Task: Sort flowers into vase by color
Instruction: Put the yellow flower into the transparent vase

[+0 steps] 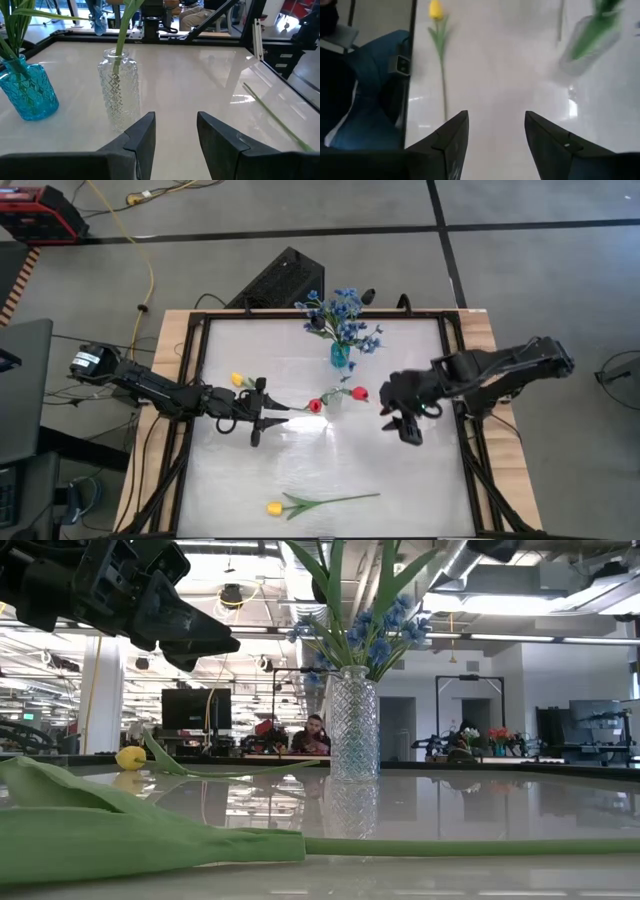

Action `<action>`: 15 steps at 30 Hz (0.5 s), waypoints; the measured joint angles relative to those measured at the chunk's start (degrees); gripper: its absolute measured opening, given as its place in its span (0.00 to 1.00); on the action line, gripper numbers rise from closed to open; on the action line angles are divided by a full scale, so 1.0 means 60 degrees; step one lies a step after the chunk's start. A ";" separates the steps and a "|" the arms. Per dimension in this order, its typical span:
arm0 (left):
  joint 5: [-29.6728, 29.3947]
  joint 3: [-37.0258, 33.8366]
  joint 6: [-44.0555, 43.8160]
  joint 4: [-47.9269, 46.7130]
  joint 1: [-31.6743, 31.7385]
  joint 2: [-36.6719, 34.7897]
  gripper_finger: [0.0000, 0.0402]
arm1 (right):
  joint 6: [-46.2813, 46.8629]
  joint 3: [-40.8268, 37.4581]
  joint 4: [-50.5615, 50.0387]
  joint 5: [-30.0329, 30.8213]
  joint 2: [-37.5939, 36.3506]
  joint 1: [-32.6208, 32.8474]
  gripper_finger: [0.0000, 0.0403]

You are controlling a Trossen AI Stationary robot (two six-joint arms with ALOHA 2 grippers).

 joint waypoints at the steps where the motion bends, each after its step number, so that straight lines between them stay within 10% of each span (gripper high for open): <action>1: 0.0000 0.0000 -0.0009 0.0000 0.0000 0.0000 0.33 | 0.0101 0.0000 0.0038 0.0213 0.0032 0.0259 0.54; 15: -0.0001 0.0000 -0.0234 0.0004 -0.0001 0.0000 0.33 | 0.0527 0.0000 0.2481 0.2333 0.2181 0.3230 0.51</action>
